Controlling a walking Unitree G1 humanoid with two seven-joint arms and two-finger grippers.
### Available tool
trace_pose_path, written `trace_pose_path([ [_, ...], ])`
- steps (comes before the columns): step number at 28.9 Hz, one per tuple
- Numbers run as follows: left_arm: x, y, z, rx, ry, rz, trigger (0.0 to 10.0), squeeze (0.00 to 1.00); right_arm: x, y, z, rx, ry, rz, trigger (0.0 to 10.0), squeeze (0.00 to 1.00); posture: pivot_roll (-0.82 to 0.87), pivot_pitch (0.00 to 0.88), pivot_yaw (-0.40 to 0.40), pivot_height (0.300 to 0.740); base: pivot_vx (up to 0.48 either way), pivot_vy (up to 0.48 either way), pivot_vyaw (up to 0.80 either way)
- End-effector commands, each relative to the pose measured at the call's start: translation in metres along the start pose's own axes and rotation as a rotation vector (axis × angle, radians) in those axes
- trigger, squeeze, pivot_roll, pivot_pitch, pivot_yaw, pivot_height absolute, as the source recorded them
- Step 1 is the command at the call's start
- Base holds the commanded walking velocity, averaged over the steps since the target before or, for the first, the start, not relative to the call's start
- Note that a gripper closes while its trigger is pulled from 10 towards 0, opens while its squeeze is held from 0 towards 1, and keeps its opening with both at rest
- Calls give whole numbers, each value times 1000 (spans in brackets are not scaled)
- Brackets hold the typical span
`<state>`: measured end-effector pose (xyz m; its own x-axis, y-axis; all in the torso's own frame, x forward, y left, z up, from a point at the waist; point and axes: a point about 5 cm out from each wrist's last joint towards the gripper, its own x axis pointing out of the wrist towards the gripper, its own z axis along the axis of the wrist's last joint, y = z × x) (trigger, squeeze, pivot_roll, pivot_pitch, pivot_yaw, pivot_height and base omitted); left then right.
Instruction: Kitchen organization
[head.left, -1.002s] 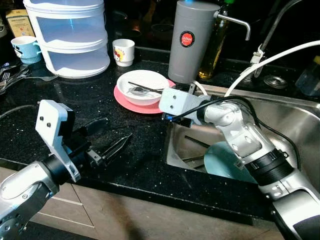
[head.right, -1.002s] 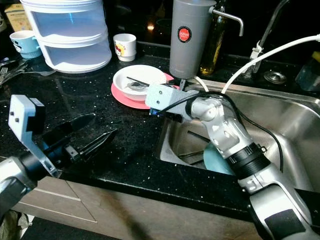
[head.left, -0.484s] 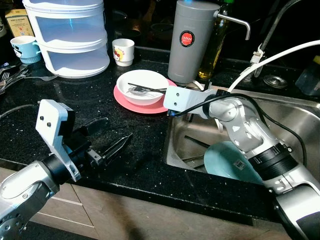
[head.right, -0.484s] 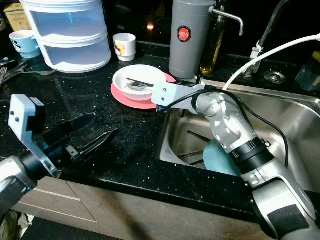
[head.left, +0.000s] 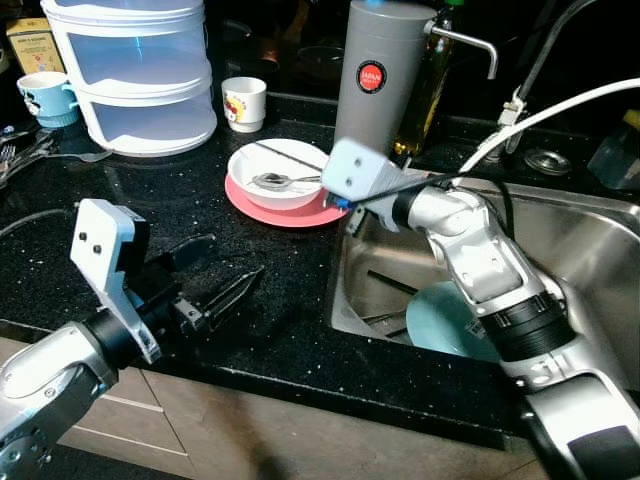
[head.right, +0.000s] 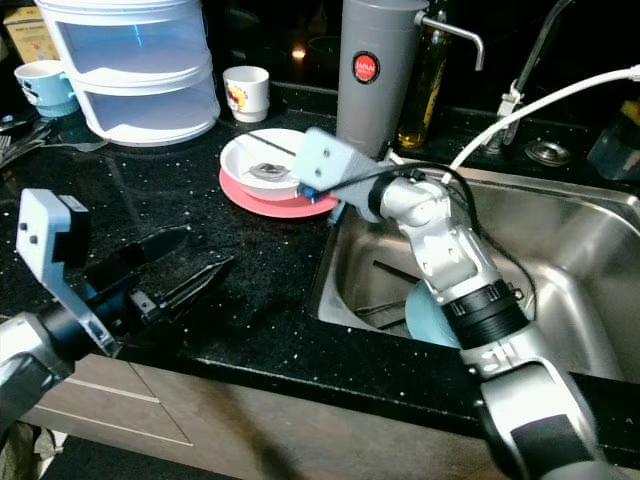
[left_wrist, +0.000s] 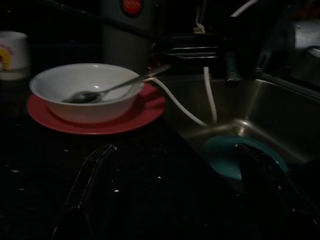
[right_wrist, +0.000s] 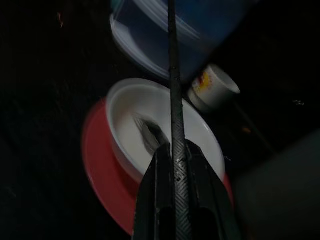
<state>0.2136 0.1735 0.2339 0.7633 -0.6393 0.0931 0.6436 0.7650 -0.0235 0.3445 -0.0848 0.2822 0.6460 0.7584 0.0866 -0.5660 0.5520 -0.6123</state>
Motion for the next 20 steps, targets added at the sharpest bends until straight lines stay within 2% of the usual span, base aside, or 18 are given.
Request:
trace_pose_path([
  [1, 1, 2, 2, 15, -7, 11, 10000, 0, -8, -4, 2, 136, -69, -30, 0, 0, 85, 0, -54, 740, 0, 0, 0],
  [4, 4, 4, 4, 15, -25, 18, 10000, 0, -17, -5, 1, 329, -136, -83, 0, 0, 83, 0, -51, 740, 0, 0, 0],
  [5, 4, 4, 4, 15, -25, 18, 10000, 0, -17, -5, 1, 329, -136, -83, 0, 0, 83, 0, -51, 740, 0, 0, 0],
  [7, 9, 6, 5, 4, -52, 33, 10000, 0, -23, -5, -4, 464, -156, -134, 0, 0, 79, 0, -49, 740, 0, 0, -706],
  [8, 9, 6, 5, 4, -52, 33, 10000, 0, -23, -5, -4, 464, -156, -134, 0, 0, 79, 0, -49, 740, 0, 0, -800],
  [9, 13, 5, 6, -5, -67, 37, 10000, 0, -26, -5, -8, 512, -159, -161, 0, 0, 73, 0, -47, 740, 0, 0, -800],
  [11, 16, 5, 6, -11, -76, 38, 10000, 0, -28, -5, -9, 539, -161, -178, 0, 0, 73, 0, -47, 740, 0, 0, -800],
  [13, 25, 0, 3, -28, -85, 16, 10000, 0, -35, -8, -15, 588, -157, -228, 0, 0, 61, 0, -39, 740, 0, 0, -800],
  [15, 29, -3, 2, -34, -88, 2, 10000, 0, -38, -9, -17, 597, -152, -244, 0, 0, 60, 0, -35, 740, 0, 0, -800],
  [19, 32, -6, 2, -39, -91, -23, 10000, 0, -43, -12, -20, 589, -128, -268, 0, 0, 64, 0, -31, 740, 0, 0, -800],
  [20, 33, -6, 2, -37, -91, -29, 10000, 0, -47, -15, -24, 555, -77, -287, 0, 0, 65, 0, -29, 740, 0, 0, -800],
])
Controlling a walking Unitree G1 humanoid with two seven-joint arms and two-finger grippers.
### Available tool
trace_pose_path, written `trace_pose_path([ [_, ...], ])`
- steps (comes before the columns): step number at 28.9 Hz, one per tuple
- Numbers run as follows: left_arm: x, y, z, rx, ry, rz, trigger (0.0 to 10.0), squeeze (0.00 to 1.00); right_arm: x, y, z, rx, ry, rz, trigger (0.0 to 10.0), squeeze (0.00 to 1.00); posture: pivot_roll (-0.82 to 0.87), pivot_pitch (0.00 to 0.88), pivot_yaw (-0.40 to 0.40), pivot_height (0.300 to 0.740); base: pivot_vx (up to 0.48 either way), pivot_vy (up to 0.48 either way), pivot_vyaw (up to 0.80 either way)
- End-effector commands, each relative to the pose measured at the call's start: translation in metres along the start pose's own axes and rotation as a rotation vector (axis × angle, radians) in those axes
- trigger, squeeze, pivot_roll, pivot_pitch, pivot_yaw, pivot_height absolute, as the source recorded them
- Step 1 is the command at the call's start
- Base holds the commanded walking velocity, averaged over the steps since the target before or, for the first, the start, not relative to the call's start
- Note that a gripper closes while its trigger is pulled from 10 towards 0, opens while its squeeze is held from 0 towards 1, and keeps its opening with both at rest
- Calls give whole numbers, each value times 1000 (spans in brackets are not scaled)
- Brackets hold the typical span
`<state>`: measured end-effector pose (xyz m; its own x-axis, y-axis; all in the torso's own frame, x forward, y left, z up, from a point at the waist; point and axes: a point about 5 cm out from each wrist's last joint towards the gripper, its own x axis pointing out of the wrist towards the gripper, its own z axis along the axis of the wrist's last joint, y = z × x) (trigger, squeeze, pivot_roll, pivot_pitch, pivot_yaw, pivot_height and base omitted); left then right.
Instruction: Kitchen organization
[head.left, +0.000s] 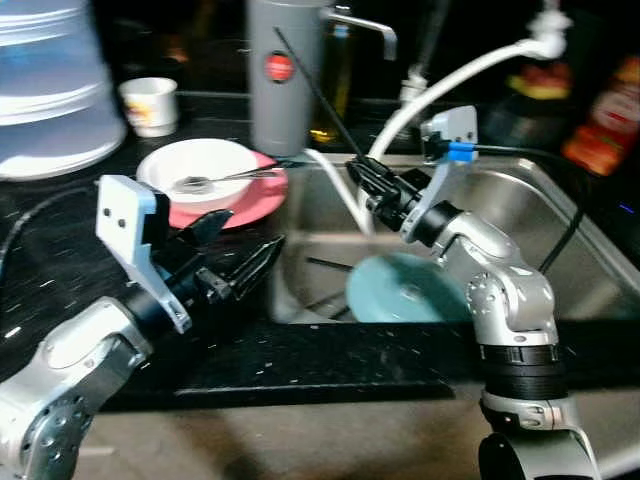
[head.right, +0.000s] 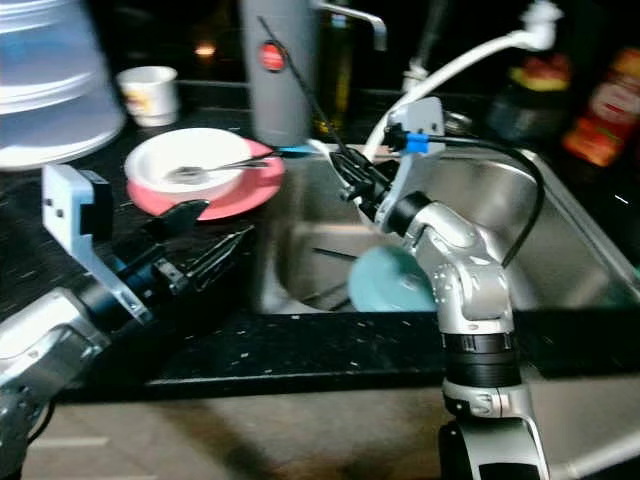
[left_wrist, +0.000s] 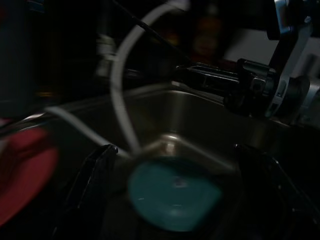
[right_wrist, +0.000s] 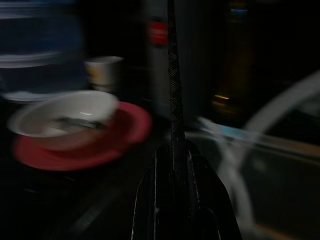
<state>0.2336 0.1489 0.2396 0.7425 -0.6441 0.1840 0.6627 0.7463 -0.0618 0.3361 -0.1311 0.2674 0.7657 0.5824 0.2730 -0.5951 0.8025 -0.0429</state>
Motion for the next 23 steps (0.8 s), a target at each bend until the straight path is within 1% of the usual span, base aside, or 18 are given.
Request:
trace_pose_path([
  [1, 2, 0, 0, 4, 0, -8, 10000, 0, -4, -4, 2, -24, 19, -24, 0, 0, 65, 0, -29, 740, 0, 0, -800],
  [3, 3, 0, 0, 4, 0, -9, 10000, 0, -6, -9, -1, -81, 73, -57, 0, 0, 65, 0, -28, 740, 0, 0, -800],
  [4, 4, -1, -2, 2, 1, -15, 10000, 0, -8, -13, -12, -194, 208, -76, 353, 0, 65, 0, -27, 740, 0, 0, 0],
  [5, 4, -1, -2, 2, 1, -15, 10000, 0, -8, -13, -12, -194, 208, -76, 353, 0, 65, 0, -27, 740, 0, 0, 0],
  [6, 4, -2, -2, 1, 2, -18, 10000, 0, -10, -14, -20, -253, 284, -77, 2471, 0, 65, 0, -27, 740, 0, 0, 0],
  [7, 4, -3, -3, 0, 2, -20, 10000, 0, -12, -16, -27, -322, 350, -82, 6235, 0, 65, 0, -27, 740, 0, 0, 0],
  [8, 4, -3, -3, 0, 2, -20, 10000, 0, -12, -16, -27, -322, 350, -82, 6235, 0, 65, 0, -27, 740, 0, 0, 0],
  [9, 5, -3, -3, 0, 1, -21, 10000, 0, -14, -19, -33, -355, 401, -93, 10000, 0, 67, 0, -32, 740, 0, 0, 0],
  [10, 5, -3, -3, 0, 1, -21, 10000, 0, -14, -19, -33, -355, 401, -93, 10000, 0, 67, 0, -32, 740, 0, 0, 0],
  [11, 6, -4, -3, 1, -2, -21, 10000, 0, -18, -22, -42, -445, 495, -79, 10000, 0, 69, 0, -35, 740, 0, 0, 0],
  [12, 6, -4, -3, 1, -2, -21, 10000, 0, -18, -22, -42, -445, 495, -79, 10000, 0, 69, 0, -35, 740, 0, 0, 0],
  [13, 7, -4, -3, 0, -4, -22, 10000, 0, -22, -24, -49, -509, 562, -70, 10000, 0, 69, 0, -35, 740, 0, 0, 0],
  [15, 7, -4, -3, 0, -4, -22, 10000, 0, -22, -24, -49, -509, 562, -70, 10000, 0, 69, 0, -35, 740, 0, 0, 0],
  [16, 7, -4, -3, 3, -3, -23, 10000, 0, -23, -25, -53, -515, 595, -68, 10000, 0, 69, 0, -32, 740, 0, 0, 0],
  [17, 7, -4, -3, 3, -3, -23, 10000, 0, -23, -25, -53, -515, 595, -68, 10000, 0, 69, 0, -32, 740, 0, 0, 0],
  [18, 8, -4, -3, 6, -3, -24, 10000, 0, -24, -26, -57, -516, 630, -73, 10000, 0, 73, 0, -34, 740, 0, 0, 0],
  [21, 8, -4, -2, 11, -3, -23, 10000, 0, -24, -27, -61, -514, 659, -84, 10000, 0, 71, 0, -32, 740, 0, 0, 0],
  [23, 9, -4, -1, 14, -7, -23, 10000, 0, -24, -25, -69, -529, 707, -105, 10000, 0, 66, 0, -30, 740, 0, 0, 0],
])
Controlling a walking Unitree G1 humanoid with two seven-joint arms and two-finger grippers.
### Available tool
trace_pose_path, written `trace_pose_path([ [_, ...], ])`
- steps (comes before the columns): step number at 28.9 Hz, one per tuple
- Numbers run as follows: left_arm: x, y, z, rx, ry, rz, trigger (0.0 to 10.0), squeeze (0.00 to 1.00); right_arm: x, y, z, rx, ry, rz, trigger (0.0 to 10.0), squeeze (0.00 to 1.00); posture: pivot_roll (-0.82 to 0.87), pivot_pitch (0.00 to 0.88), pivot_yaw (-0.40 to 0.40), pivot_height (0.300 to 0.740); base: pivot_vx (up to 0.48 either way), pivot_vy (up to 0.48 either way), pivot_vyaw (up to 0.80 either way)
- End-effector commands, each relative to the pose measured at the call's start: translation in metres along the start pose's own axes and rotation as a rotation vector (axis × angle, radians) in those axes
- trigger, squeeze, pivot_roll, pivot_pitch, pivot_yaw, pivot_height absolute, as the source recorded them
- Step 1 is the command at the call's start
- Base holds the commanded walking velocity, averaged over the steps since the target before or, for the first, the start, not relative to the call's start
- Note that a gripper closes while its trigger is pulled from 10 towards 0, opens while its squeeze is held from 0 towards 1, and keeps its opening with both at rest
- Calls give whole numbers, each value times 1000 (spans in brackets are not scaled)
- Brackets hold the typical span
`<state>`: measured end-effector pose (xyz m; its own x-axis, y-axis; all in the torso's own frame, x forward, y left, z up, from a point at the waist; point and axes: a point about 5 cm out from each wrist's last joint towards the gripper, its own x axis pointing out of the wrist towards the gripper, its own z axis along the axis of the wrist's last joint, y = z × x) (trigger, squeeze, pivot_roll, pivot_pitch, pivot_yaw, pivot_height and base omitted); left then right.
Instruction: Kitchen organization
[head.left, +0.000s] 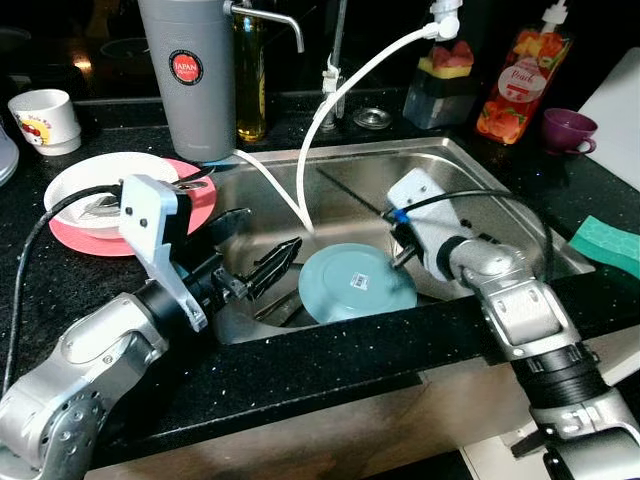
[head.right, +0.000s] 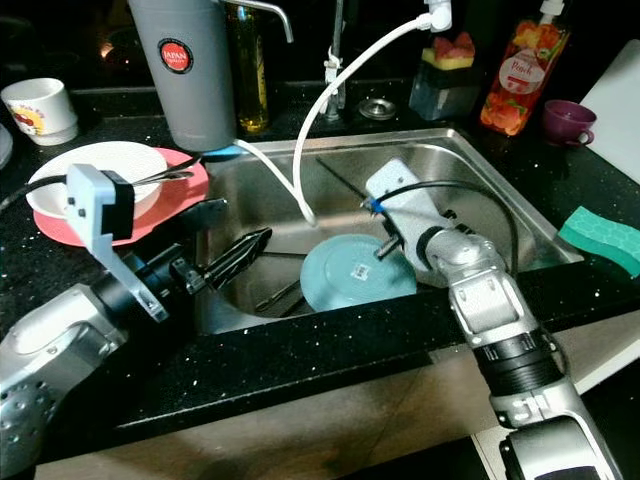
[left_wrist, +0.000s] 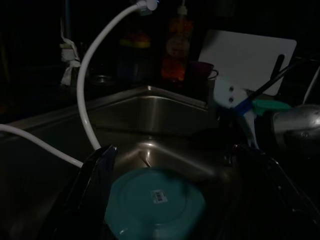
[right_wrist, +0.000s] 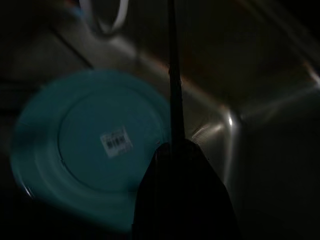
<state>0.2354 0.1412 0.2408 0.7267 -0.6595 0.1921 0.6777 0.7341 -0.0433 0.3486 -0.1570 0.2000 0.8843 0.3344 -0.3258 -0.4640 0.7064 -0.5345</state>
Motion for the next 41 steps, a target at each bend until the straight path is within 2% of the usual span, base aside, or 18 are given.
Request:
trace_pose_path([
  [1, 2, 1, -1, -1, 0, 0, 10000, 0, 3, 3, -3, 0, 36, -8, 10000, 0, 66, 0, -30, 740, 0, 0, 0],
  [2, 2, 0, -1, 0, 0, 0, 10000, 0, 3, 4, -3, 6, 38, -11, 10000, 0, 66, 0, -30, 740, 0, 0, 0],
  [3, 3, 0, -2, 0, 0, -1, 10000, 0, 4, 5, -3, 20, 32, -16, 10000, 114, 66, 0, -30, 740, 0, 0, 0],
  [4, 3, 0, -2, 0, 1, -2, 10000, 0, 6, 7, -3, 45, 23, -20, 10000, 729, 66, 0, -30, 740, 0, 0, 0],
  [5, 4, -1, -3, 1, 2, -2, 10000, 0, 7, 10, -2, 96, 4, -32, 10000, 1000, 64, 0, -28, 740, 0, 0, 0],
  [7, 4, -1, -3, 1, 3, -3, 10000, 0, 8, 11, -2, 119, -3, -38, 10000, 1000, 64, 0, -28, 740, 0, 0, 0],
  [8, 4, -1, -3, 1, 4, -4, 10000, 0, 10, 12, 3, 178, -55, -64, 10000, 1000, 64, 0, -28, 740, 0, 0, 0],
  [9, 4, -1, -3, 1, 4, -4, 10000, 0, 10, 12, 4, 193, -69, -70, 10000, 1000, 64, 0, -28, 740, 0, 0, 0],
  [10, 4, -1, -3, 2, 4, -4, 10000, 0, 10, 11, 9, 260, -112, -87, 10000, 1000, 64, 0, -28, 740, 0, 0, 0],
  [14, 5, 0, -2, 5, 3, -4, 10000, 0, 10, 8, 20, 314, -212, -133, 10000, 1000, 64, 0, -24, 740, 0, 0, 0],
  [15, 5, 0, -2, 6, 2, -3, 10000, 0, 8, 12, 35, 392, -321, -84, 10000, 1000, 66, 0, -19, 740, 0, 0, 0],
  [16, 5, 1, -2, 7, 2, -2, 10000, 0, 5, 13, 44, 458, -386, -63, 10000, 0, 67, 0, -18, 740, 0, 0, 0],
  [18, 7, 2, -1, 22, 5, 6, 10000, 0, -2, 16, 63, 593, -528, -9, 10000, 0, 78, 0, -16, 740, 0, 0, 0],
  [21, 7, 3, 1, 28, -2, 16, 10000, 0, -4, 16, 68, 622, -569, -21, 10000, 0, 86, 0, -16, 740, 0, 0, 358],
  [31, 3, 19, 7, 94, -35, 167, 10000, 0, -2, 20, 76, 595, -617, -7, 10000, 0, 109, 0, -36, 740, 0, 0, 731],
  [37, -2, 33, 4, 123, -29, 299, 10000, 0, -1, 23, 90, 452, -650, -21, 10000, 0, 113, 0, -38, 740, 0, 0, 731],
  [41, -4, 35, 5, 113, -41, 328, 10000, 0, 0, 24, 102, 418, -691, -23, 10000, 0, 113, 0, -38, 740, 0, 0, 731],
])
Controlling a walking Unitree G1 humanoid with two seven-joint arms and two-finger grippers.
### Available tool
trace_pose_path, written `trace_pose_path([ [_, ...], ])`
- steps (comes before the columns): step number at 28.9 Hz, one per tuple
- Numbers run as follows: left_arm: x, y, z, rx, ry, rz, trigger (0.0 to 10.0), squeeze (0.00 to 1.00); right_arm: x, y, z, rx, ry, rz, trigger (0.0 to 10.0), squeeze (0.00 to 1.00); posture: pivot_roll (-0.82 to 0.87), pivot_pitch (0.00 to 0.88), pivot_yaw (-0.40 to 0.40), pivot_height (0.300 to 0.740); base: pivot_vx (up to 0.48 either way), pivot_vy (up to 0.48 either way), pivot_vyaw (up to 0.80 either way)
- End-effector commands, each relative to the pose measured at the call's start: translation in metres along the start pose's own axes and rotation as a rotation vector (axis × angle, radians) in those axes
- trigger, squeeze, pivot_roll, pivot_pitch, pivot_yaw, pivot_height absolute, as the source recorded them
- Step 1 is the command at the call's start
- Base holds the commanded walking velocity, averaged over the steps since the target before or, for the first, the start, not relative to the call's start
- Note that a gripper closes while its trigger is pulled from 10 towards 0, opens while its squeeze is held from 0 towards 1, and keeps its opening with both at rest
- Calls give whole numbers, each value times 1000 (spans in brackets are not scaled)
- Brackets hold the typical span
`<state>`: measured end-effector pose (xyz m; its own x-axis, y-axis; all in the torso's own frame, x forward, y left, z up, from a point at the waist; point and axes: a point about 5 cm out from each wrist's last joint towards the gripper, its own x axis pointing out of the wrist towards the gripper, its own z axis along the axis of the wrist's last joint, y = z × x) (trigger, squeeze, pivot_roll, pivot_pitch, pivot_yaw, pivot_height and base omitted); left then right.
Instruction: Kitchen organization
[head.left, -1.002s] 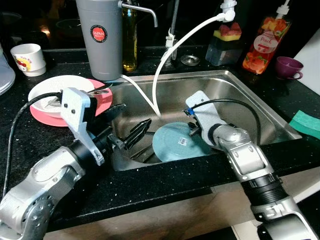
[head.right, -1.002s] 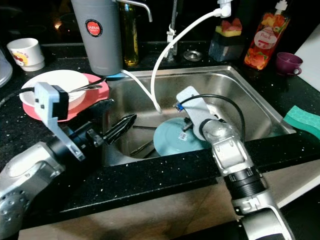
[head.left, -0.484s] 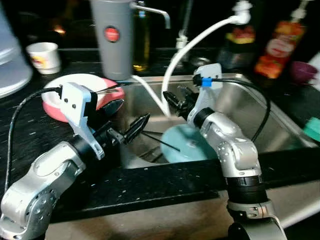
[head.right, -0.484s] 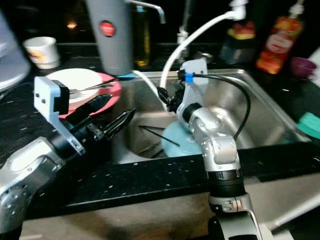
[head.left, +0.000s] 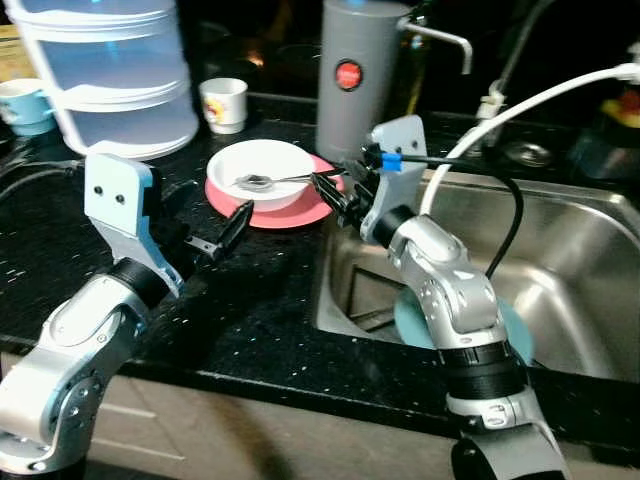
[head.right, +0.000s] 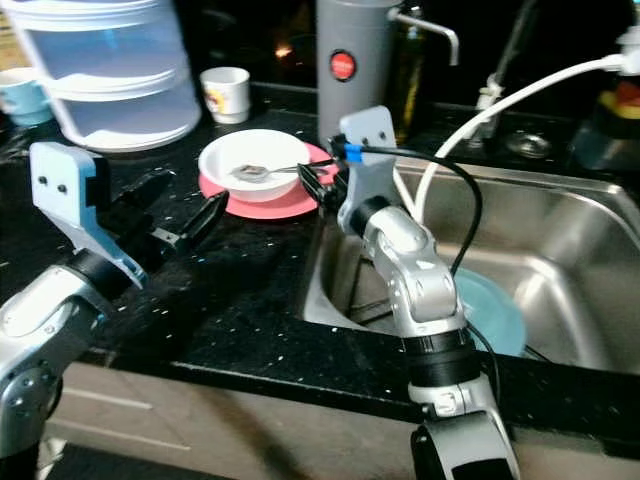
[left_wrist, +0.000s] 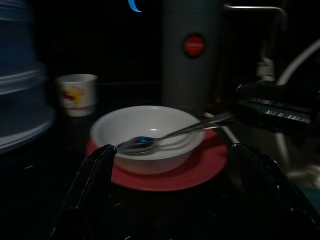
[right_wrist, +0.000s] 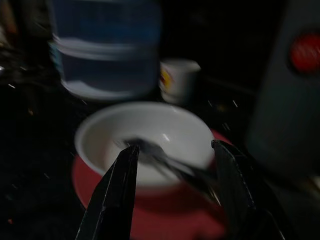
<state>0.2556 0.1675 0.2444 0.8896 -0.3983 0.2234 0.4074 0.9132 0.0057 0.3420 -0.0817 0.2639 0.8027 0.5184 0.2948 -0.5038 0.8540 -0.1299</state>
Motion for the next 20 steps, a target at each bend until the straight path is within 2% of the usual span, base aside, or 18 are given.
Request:
trace_pose_path([
  [1, -1, 2, -2, -2, 0, 21, 10000, 0, 6, 5, 5, -33, -28, 20, 10000, 0, 122, 0, -44, 740, 0, 0, 731],
  [3, -3, 1, -3, -5, 3, 24, 10000, 0, 10, 6, 9, -67, -41, 31, 10000, 0, 122, 0, -46, 740, 0, 0, 731],
  [4, -4, 0, -4, -9, 8, 27, 10000, 0, 14, 8, 11, -122, -49, 46, 10000, 0, 128, 0, -52, 740, 0, 0, 731],
  [5, -4, 0, -4, -9, 8, 27, 10000, 0, 14, 8, 11, -122, -49, 46, 10000, 0, 128, 0, -52, 740, 0, 0, 731],
  [6, -5, 0, -5, -12, 11, 31, 10000, 0, 17, 9, 13, -181, -45, 52, 10000, 0, 131, 0, -55, 740, 0, 0, 731],
  [9, -5, -1, -6, -14, 11, 36, 10000, 0, 20, 9, 12, -223, -37, 49, 10000, 0, 131, 0, -55, 740, 0, 0, 731],
  [10, -6, -2, -7, -17, 13, 38, 10000, 0, 27, 11, 15, -359, -29, 71, 10000, 0, 126, 0, -54, 740, 0, 0, 425],
  [11, -6, -2, -7, -17, 13, 38, 10000, 0, 27, 11, 15, -359, -29, 71, 10000, 0, 126, 0, -54, 740, 0, 0, 425],
  [12, -5, -3, -8, -22, 16, 37, 10000, 0, 34, 14, 21, -483, -26, 107, 10000, 0, 122, 0, -56, 740, 0, 0, 0],
  [13, -5, -3, -8, -22, 16, 37, 10000, 0, 34, 14, 21, -483, -26, 107, 10000, 0, 122, 0, -56, 740, 0, 0, 0],
  [16, -4, -6, -9, -30, 18, 31, 10000, 0, 46, 18, 29, -668, -10, 201, 10000, 0, 118, 0, -63, 740, 0, 0, 0],
  [17, -4, -6, -9, -30, 18, 31, 10000, 0, 46, 18, 29, -668, -10, 201, 10000, 0, 118, 0, -63, 740, 0, 0, 0],
  [18, -4, -7, -8, -32, 16, 30, 10000, 0, 52, 16, 34, -727, -4, 227, 10000, 0, 113, 0, -64, 740, 0, 0, 0],
  [20, -4, -8, -8, -35, 16, 29, 10000, 0, 57, 15, 40, -767, -8, 238, 10000, 0, 109, 0, -66, 740, 0, 0, 0],
])
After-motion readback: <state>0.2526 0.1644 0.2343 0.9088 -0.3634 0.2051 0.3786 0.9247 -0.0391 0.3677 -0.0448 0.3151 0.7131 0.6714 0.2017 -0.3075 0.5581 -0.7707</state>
